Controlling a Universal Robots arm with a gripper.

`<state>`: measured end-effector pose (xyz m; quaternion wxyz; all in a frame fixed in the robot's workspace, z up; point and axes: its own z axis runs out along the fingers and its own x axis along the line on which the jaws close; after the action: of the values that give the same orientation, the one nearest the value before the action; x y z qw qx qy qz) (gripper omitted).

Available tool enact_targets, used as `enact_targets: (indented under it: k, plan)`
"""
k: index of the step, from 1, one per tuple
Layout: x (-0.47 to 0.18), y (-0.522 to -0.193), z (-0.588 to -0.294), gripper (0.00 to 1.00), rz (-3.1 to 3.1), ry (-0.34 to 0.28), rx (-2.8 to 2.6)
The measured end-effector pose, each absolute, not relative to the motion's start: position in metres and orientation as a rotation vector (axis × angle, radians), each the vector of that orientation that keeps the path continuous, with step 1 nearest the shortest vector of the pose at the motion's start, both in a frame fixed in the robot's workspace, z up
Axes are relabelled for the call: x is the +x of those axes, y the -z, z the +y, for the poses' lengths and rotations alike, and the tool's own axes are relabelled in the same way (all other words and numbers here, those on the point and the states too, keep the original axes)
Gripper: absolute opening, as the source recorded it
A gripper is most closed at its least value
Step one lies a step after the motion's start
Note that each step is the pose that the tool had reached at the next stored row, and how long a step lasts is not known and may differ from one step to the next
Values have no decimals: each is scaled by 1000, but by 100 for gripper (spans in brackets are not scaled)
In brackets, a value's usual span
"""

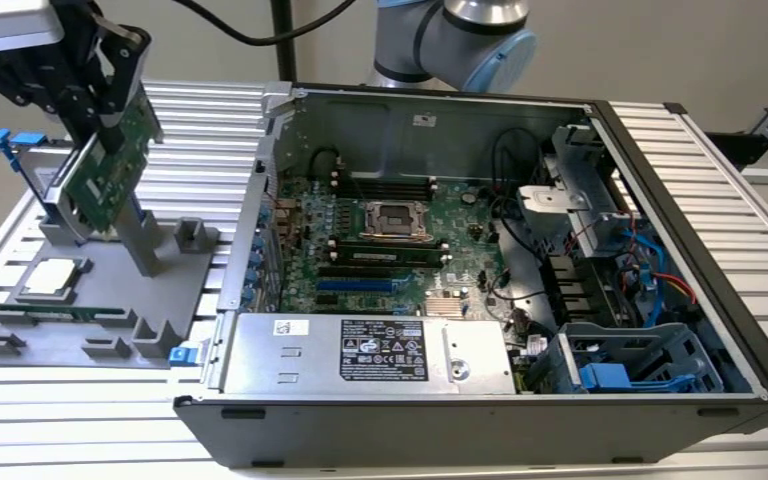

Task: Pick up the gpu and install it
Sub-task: 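Pick up the gpu and move the gpu toward the slot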

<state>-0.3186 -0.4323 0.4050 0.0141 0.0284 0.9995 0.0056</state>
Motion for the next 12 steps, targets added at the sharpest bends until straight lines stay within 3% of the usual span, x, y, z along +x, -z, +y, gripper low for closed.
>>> enact_targets:
  k: [12]
  plan:
    - [-319, -407, -432, 0, 3112, -17, 88]
